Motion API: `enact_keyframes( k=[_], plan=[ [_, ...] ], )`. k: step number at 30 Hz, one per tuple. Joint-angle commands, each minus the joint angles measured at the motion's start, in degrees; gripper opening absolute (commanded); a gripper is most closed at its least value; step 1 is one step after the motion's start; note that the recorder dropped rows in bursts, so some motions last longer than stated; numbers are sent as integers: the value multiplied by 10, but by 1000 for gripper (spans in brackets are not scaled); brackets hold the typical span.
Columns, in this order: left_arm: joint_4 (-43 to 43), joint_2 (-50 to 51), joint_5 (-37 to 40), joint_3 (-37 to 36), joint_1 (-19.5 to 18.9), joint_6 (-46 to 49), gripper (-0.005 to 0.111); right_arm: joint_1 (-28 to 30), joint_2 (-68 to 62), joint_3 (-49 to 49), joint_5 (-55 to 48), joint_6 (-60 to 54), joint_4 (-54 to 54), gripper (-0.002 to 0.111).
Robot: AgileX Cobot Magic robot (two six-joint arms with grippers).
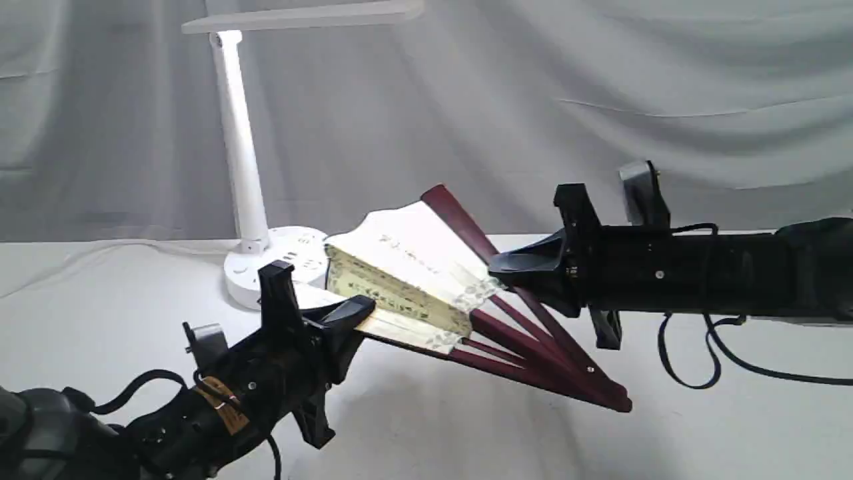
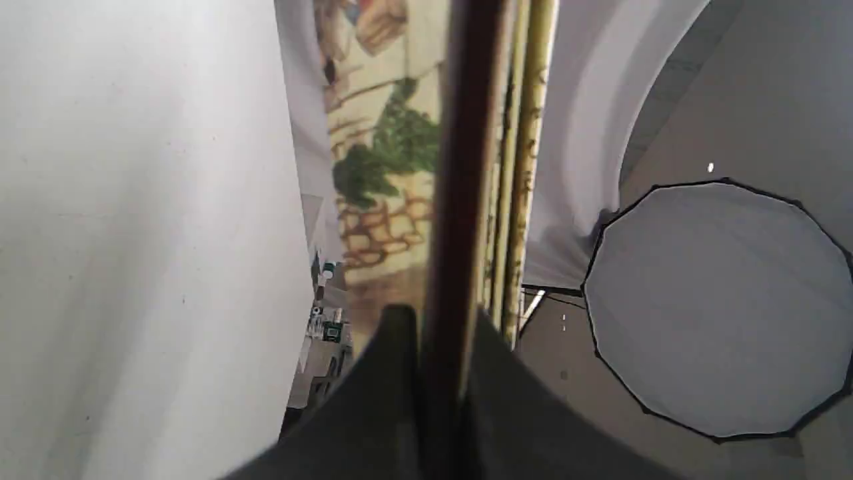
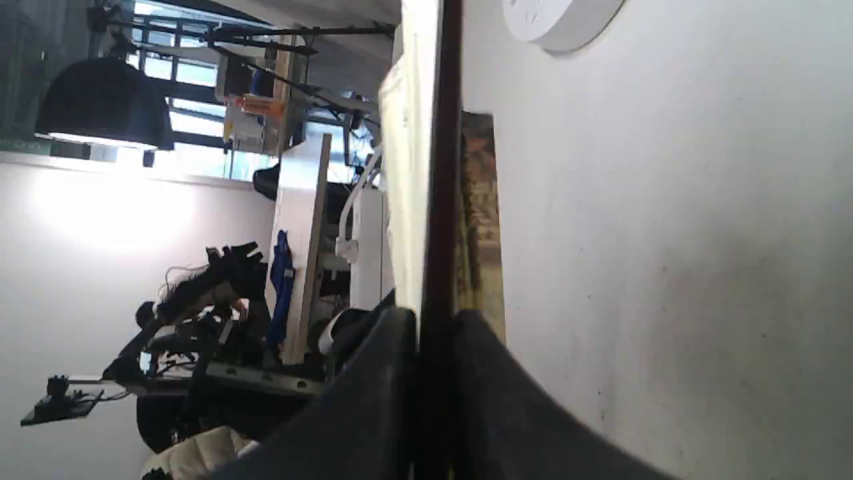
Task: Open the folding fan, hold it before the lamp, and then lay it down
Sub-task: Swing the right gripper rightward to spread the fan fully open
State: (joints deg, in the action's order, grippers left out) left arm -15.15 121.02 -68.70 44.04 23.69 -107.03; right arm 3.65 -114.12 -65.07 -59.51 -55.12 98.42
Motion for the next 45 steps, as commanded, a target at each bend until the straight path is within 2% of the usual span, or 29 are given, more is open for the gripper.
enact_keyframes(
  k=[1,31,45],
  plan=[
    [-17,-3,-13,3,4,-10,0,21,4,0,6,-14,15,0],
    [33,-3,-13,3,4,-9,0,184,4,0,-14,11,10,0],
    [56,-3,-13,3,4,-5,0,263,4,0,-74,18,-2,0]
  ],
)
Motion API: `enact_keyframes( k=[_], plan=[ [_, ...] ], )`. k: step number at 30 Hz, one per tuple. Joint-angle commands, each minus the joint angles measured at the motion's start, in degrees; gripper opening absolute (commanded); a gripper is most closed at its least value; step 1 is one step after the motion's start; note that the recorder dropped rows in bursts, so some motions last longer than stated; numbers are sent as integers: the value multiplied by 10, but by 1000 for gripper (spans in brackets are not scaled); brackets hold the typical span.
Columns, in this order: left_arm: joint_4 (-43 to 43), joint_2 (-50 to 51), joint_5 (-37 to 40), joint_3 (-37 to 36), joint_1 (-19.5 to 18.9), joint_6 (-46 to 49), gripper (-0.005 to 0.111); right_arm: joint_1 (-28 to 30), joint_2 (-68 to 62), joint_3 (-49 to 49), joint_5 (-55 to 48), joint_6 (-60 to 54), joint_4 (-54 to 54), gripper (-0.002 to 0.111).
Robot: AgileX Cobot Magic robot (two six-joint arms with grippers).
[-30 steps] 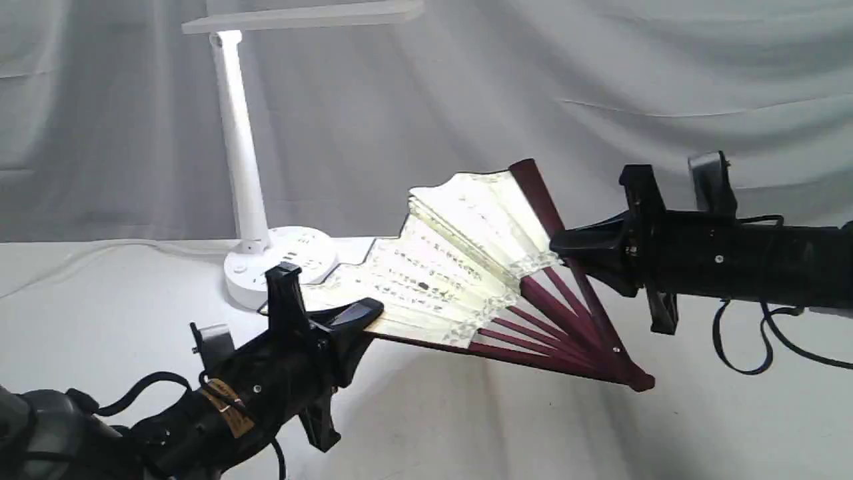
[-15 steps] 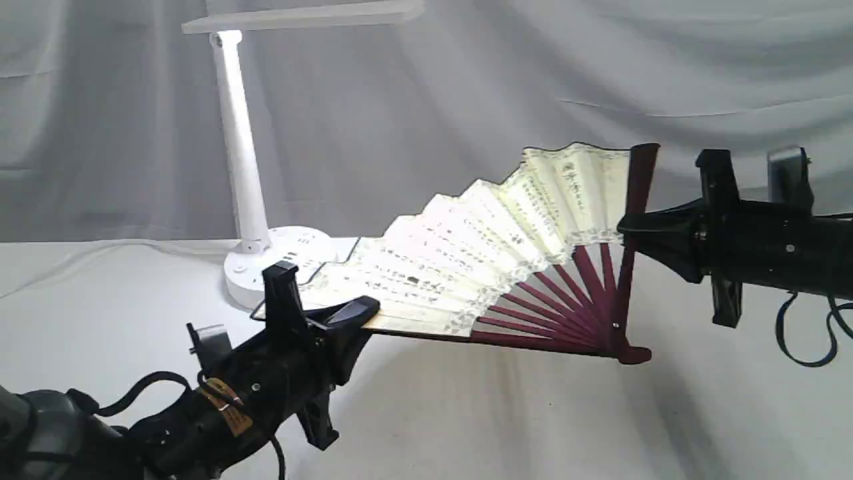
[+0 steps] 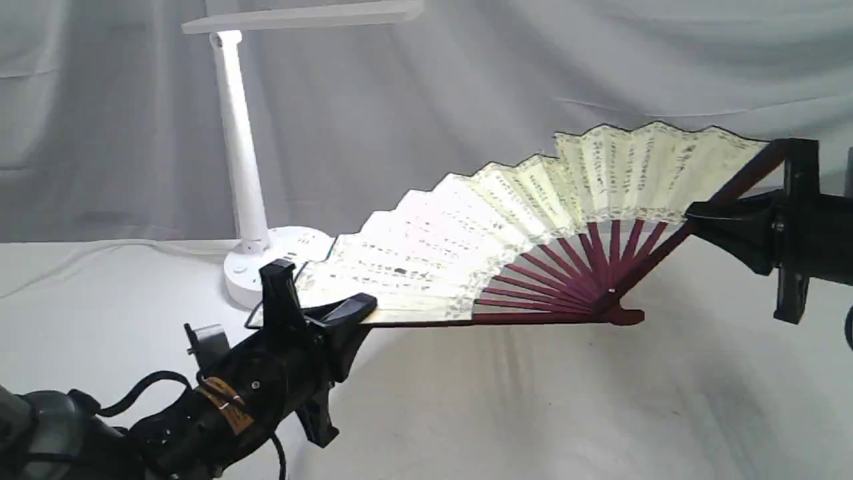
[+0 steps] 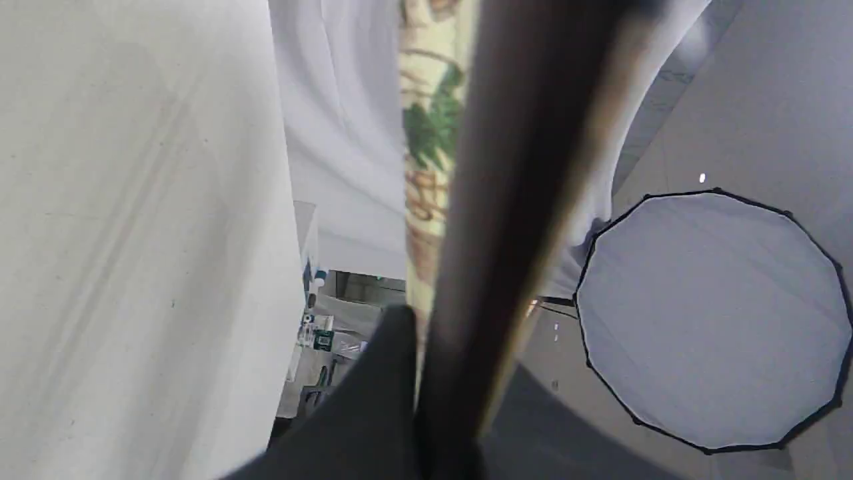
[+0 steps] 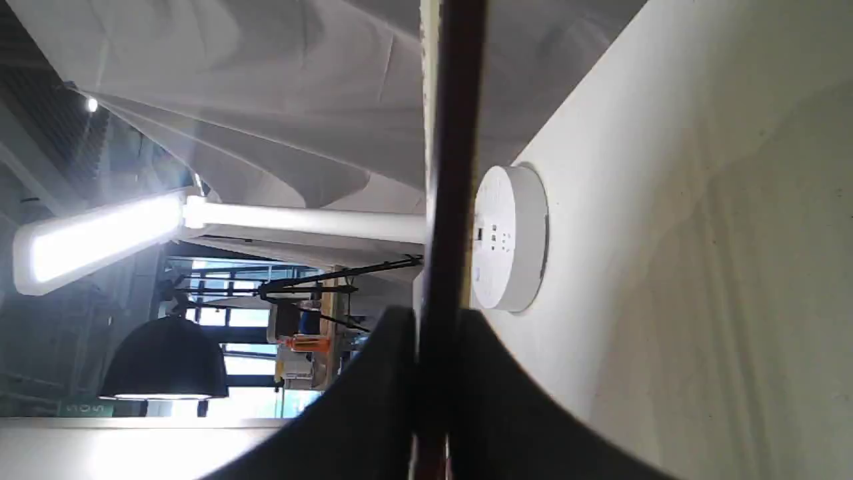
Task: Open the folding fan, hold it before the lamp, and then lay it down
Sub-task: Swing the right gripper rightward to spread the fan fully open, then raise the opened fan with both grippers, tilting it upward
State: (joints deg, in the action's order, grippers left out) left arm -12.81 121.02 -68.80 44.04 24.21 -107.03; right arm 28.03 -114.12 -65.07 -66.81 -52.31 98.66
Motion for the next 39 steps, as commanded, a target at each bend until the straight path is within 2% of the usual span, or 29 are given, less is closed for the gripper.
enact_keyframes(
  k=[1,9,17,24,39],
  plan=[
    [33,-3,-12,3,-1,-5,0,24,4,0,-5,-10,-6,0],
    [47,-3,-12,3,-1,10,0,54,4,7,-26,17,-58,0],
    [65,-3,-12,3,0,37,0,73,4,99,-32,-28,10,0],
    [65,-3,-12,3,0,39,0,73,6,153,-32,-59,13,0],
    [76,-26,-12,3,0,46,0,69,6,166,-32,-63,13,0]
  ],
)
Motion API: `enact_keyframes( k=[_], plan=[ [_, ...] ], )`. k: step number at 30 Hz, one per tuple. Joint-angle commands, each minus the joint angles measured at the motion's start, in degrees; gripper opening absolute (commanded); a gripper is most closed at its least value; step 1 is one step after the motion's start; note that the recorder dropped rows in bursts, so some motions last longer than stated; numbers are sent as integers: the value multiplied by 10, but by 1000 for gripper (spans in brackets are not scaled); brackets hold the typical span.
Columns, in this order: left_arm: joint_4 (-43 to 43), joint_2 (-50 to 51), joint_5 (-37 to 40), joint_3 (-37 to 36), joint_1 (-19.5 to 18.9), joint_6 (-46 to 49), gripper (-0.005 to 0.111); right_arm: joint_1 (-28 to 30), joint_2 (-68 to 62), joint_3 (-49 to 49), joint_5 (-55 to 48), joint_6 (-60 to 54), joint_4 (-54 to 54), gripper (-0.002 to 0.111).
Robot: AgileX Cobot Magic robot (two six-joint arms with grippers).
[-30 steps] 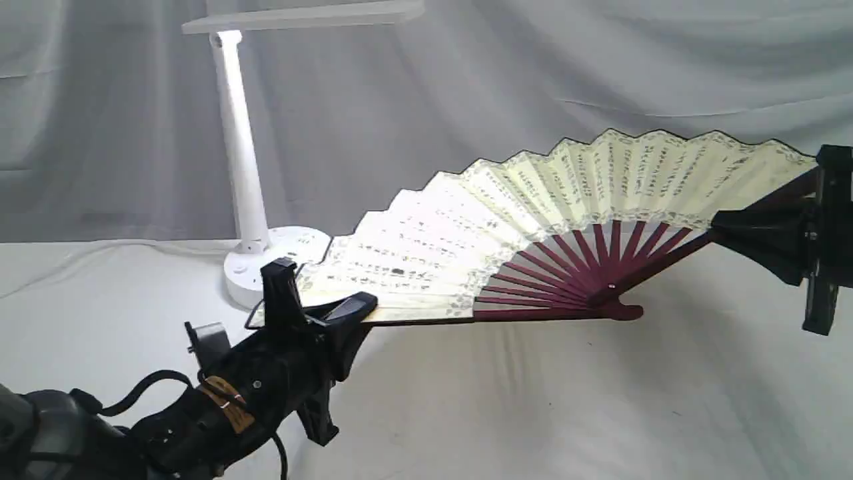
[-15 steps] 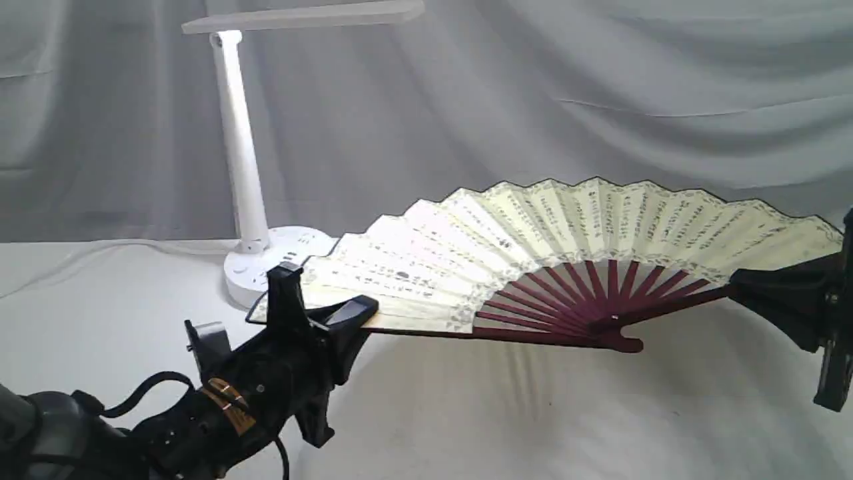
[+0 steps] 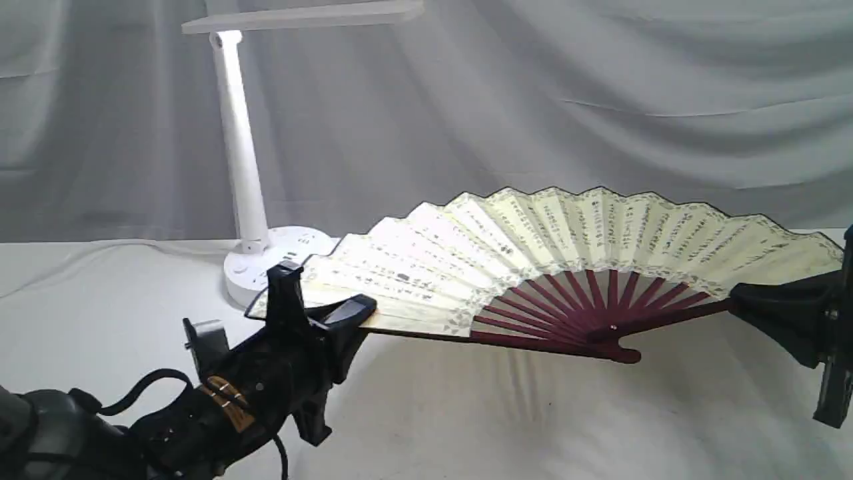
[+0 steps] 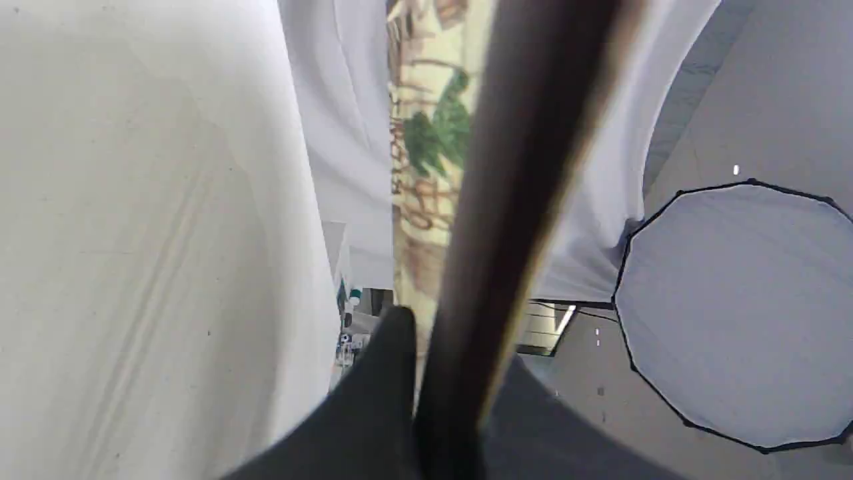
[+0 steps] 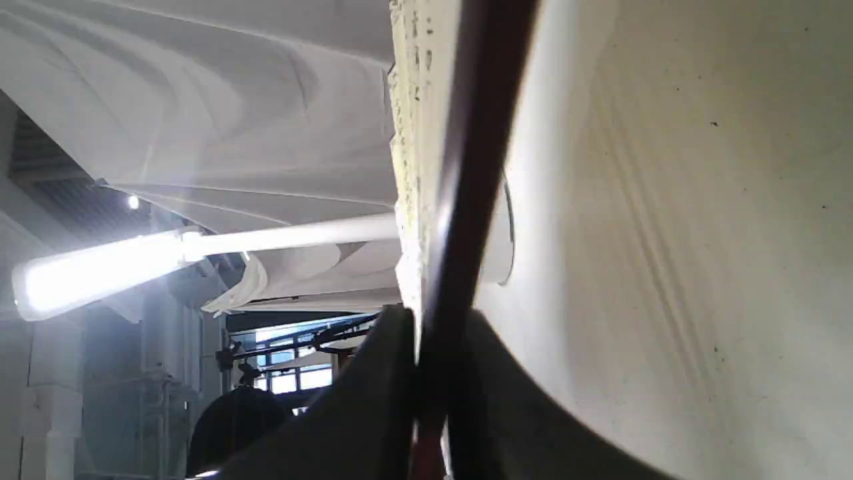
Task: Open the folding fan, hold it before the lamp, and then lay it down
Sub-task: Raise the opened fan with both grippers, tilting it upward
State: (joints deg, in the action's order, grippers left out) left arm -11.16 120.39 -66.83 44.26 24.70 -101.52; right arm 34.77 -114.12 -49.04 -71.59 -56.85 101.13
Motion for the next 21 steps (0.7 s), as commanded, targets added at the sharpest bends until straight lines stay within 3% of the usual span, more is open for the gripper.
enact_keyframes(
  k=[1,14,21],
  plan=[
    [65,-25,-31,1,-5,-3,0,0,6,5,16,-18,-12,0],
    [123,-64,-31,-1,-7,-4,0,-69,7,-8,16,-12,-12,0],
    [210,-93,-31,-24,-7,-4,0,-113,7,-65,16,17,-12,0]
  ],
)
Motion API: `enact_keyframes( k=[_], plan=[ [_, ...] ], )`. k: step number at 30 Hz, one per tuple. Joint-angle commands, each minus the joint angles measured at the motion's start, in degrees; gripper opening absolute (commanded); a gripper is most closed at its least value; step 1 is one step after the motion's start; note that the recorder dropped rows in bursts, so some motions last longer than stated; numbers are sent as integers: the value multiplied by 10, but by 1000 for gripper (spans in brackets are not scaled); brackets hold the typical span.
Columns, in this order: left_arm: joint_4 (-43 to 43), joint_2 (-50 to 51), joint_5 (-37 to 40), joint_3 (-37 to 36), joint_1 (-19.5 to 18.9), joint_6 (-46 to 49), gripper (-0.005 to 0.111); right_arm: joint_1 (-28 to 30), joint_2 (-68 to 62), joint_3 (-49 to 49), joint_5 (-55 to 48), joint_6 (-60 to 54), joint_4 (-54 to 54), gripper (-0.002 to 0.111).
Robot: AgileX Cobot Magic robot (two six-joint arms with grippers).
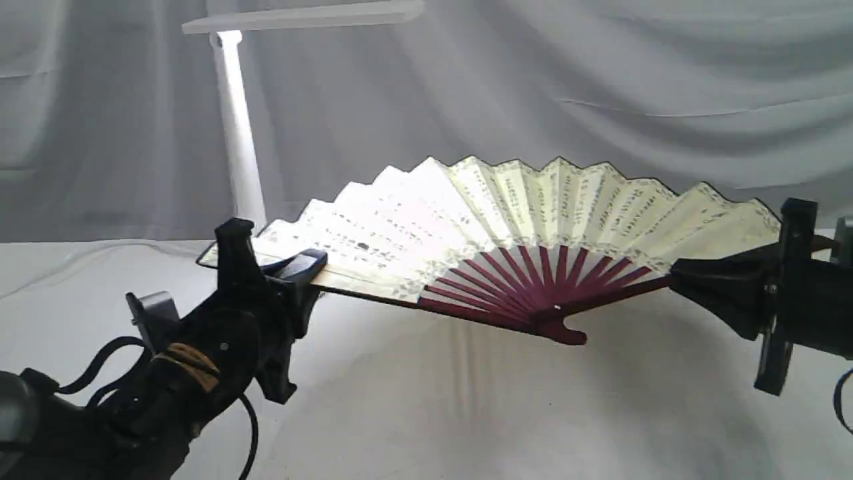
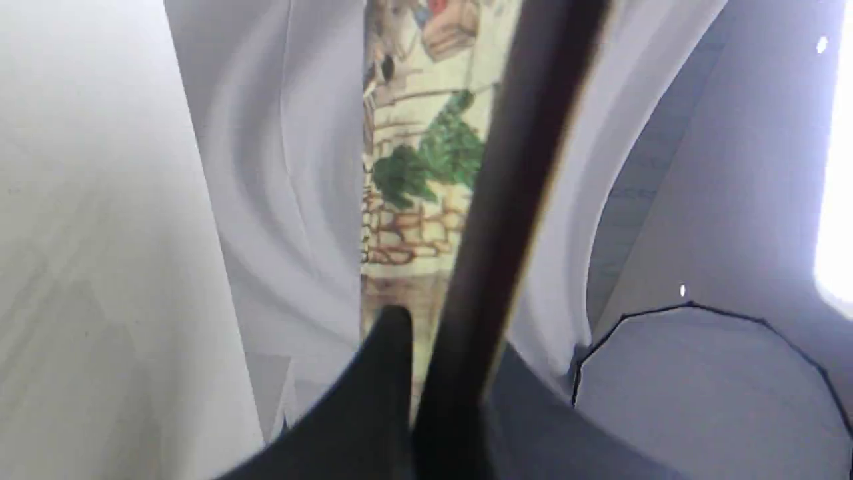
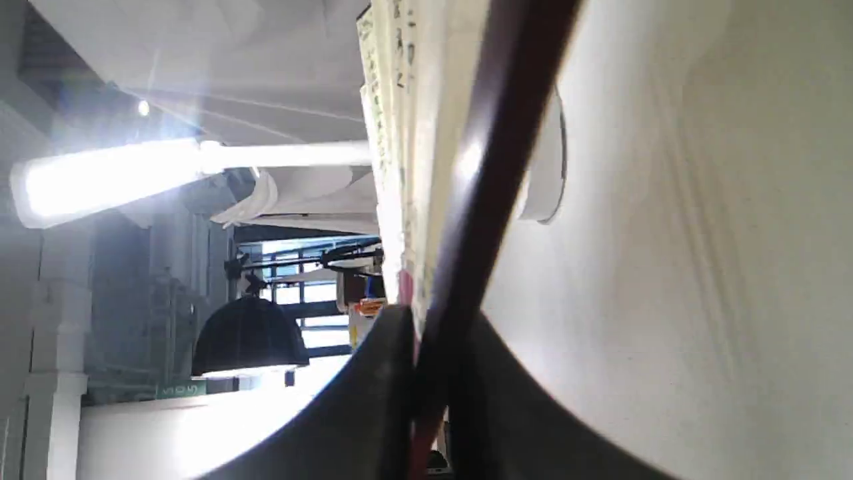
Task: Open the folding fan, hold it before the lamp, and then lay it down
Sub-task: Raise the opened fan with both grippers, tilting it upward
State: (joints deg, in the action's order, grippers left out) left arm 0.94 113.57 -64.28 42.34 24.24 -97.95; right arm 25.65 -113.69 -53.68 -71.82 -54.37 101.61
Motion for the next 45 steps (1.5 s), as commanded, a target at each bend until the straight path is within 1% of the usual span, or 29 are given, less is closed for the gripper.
enact_keyframes(
  k=[1,6,13,19,29,37,45],
  plan=[
    [103,-27,-57,-11,-3,-39,0,-27,2,-25,19,-3,-17,0],
    [139,-39,-57,-38,-3,-40,0,-65,2,-75,19,25,-17,0],
    [221,-75,-57,-58,-3,-40,0,-114,2,-132,43,64,-17,0],
    [239,-94,-57,-72,-3,-36,0,-144,2,-176,60,93,-17,0],
    [313,-126,-57,-74,-3,-34,0,-149,2,-224,78,145,-17,0],
    [319,-145,-57,-74,-3,-39,0,-149,2,-260,78,169,-17,0],
    [336,-175,-57,-67,-3,-22,0,-149,2,-264,72,174,-17,0]
  ],
)
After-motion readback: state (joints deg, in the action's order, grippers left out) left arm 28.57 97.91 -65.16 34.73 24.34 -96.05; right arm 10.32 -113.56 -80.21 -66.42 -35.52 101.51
